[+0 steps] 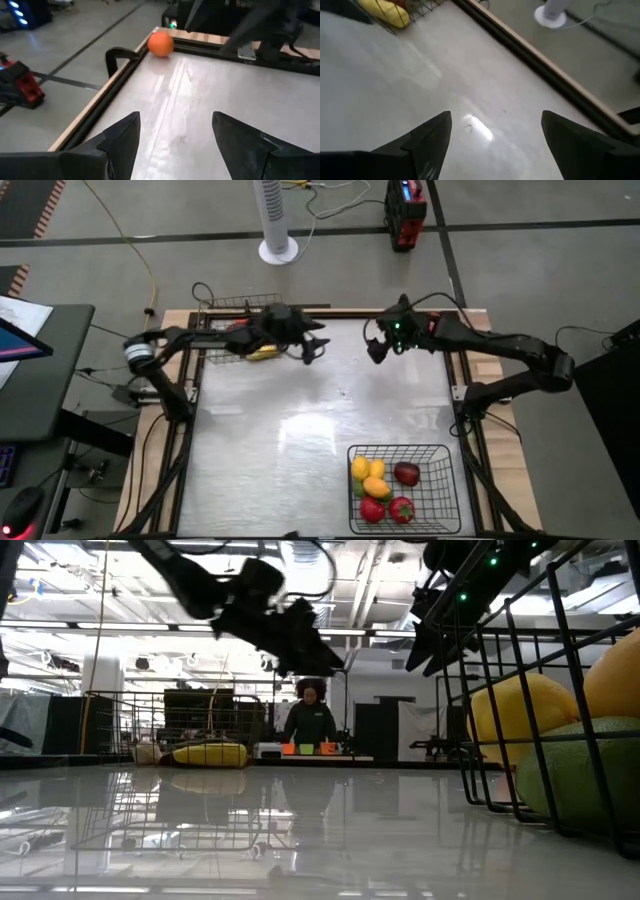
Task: Sort produce into baskets
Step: Move the bottom wire basket to the center of the table
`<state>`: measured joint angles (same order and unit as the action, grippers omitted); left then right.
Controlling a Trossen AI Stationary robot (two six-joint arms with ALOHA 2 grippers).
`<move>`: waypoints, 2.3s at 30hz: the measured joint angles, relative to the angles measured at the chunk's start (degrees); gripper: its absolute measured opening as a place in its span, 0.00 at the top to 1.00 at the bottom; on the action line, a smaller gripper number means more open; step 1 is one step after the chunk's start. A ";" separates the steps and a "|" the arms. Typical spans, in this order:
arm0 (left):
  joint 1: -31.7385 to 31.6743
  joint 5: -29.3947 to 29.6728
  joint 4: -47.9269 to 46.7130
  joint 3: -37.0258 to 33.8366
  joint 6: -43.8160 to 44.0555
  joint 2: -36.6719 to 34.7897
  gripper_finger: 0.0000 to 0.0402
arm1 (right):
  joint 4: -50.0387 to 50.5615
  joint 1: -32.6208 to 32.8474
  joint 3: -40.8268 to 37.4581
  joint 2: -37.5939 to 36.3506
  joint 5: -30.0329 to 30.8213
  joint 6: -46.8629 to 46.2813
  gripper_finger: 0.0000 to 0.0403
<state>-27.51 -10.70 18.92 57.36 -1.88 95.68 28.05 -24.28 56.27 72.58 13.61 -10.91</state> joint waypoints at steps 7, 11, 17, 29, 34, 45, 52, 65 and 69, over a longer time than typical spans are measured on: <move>-2.04 -4.89 -12.76 16.87 -0.93 10.65 0.41 | 1.14 2.41 0.00 0.00 7.40 2.27 0.16; -2.40 -4.73 -13.36 20.27 -0.75 14.06 0.41 | -2.26 1.82 0.00 0.00 7.53 4.81 0.16; -2.83 -4.05 -11.40 22.54 -4.60 16.20 0.41 | -4.41 -1.02 0.00 0.00 7.54 6.42 0.16; -3.21 -5.07 -10.95 26.21 -14.21 16.09 0.41 | 7.20 -7.00 0.00 0.10 13.48 -3.32 0.16; -3.38 -3.37 -10.92 26.30 -13.99 16.09 0.41 | 13.52 -10.04 -0.02 1.95 21.06 -9.90 0.16; -1.94 -4.03 -9.96 26.21 -11.24 15.55 0.41 | 19.28 -19.79 0.59 16.80 19.60 -8.39 0.23; -1.24 -5.65 -10.23 26.21 -14.16 13.35 0.41 | 22.69 -19.95 1.57 19.44 18.48 -8.60 0.23; -1.37 -8.55 -12.26 26.21 -16.34 12.96 0.41 | 34.30 -20.04 7.71 21.08 27.33 -17.43 0.23; -1.39 -8.53 -12.82 26.21 -16.83 12.96 0.41 | 33.14 -21.37 7.82 21.32 29.53 -18.03 0.23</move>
<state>-28.91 -19.22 6.11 83.57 -18.70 108.64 61.19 -45.65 64.10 93.90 43.14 -28.94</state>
